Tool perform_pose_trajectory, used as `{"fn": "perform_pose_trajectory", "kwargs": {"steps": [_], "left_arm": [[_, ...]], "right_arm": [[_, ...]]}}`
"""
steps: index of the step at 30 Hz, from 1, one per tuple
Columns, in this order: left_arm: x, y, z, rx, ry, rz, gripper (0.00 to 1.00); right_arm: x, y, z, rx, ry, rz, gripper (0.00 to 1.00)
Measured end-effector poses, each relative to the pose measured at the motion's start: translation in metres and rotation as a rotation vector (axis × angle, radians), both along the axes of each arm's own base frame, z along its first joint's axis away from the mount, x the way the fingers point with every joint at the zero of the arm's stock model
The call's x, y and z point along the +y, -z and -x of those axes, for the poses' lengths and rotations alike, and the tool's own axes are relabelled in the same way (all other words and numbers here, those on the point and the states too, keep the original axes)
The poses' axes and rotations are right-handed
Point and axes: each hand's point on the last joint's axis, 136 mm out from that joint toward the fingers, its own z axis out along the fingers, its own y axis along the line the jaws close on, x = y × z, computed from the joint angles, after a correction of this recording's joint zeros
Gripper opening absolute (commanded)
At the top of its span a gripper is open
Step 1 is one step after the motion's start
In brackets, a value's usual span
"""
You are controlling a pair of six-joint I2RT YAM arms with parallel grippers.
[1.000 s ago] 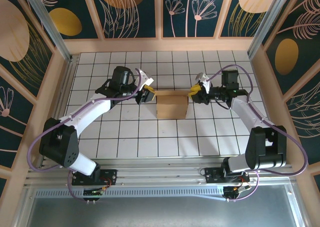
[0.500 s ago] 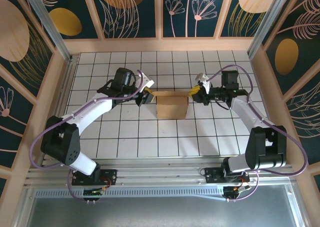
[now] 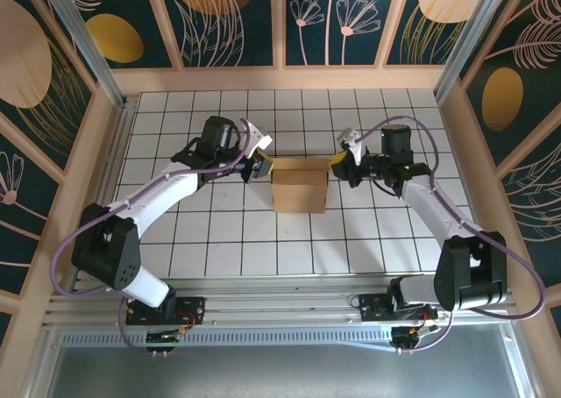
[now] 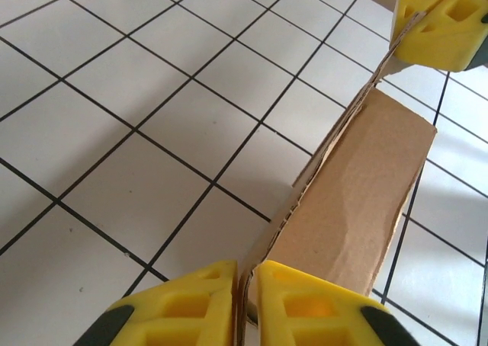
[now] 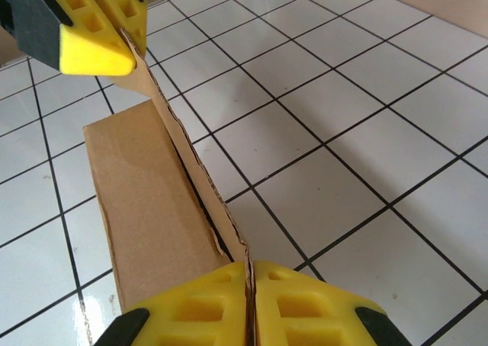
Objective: Fold the paper box
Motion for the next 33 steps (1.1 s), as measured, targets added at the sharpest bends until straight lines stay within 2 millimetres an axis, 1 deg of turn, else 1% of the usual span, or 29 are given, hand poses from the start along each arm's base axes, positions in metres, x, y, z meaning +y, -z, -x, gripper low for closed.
{"fn": "perform_pose_trajectory", "kwargs": {"steps": [4, 6, 8, 16, 22, 27, 33], "left_arm": [[-0.002, -0.005, -0.001, 0.007, -0.01, 0.011, 0.06], [-0.002, -0.005, -0.001, 0.019, -0.021, 0.009, 0.02], [-0.003, -0.004, 0.0, 0.036, -0.034, 0.006, 0.0], [-0.002, 0.001, -0.004, 0.098, -0.137, -0.005, 0.0], [0.003, 0.006, -0.015, 0.104, -0.269, -0.035, 0.0], [0.004, 0.001, -0.027, 0.067, -0.364, -0.03, 0.0], [0.007, -0.007, -0.039, 0.052, -0.459, 0.011, 0.0]], "right_arm": [[-0.002, 0.0, -0.003, 0.025, 0.042, 0.0, 0.08], [-0.002, 0.002, -0.005, 0.041, 0.068, 0.004, 0.08], [-0.002, 0.004, -0.007, 0.052, 0.091, 0.013, 0.08], [0.003, 0.009, -0.017, 0.024, 0.205, 0.09, 0.08], [0.01, 0.002, -0.017, -0.049, 0.318, 0.147, 0.01], [0.013, 0.0, -0.022, -0.057, 0.439, 0.14, 0.01], [0.018, 0.0, -0.017, -0.078, 0.517, 0.096, 0.02]]}}
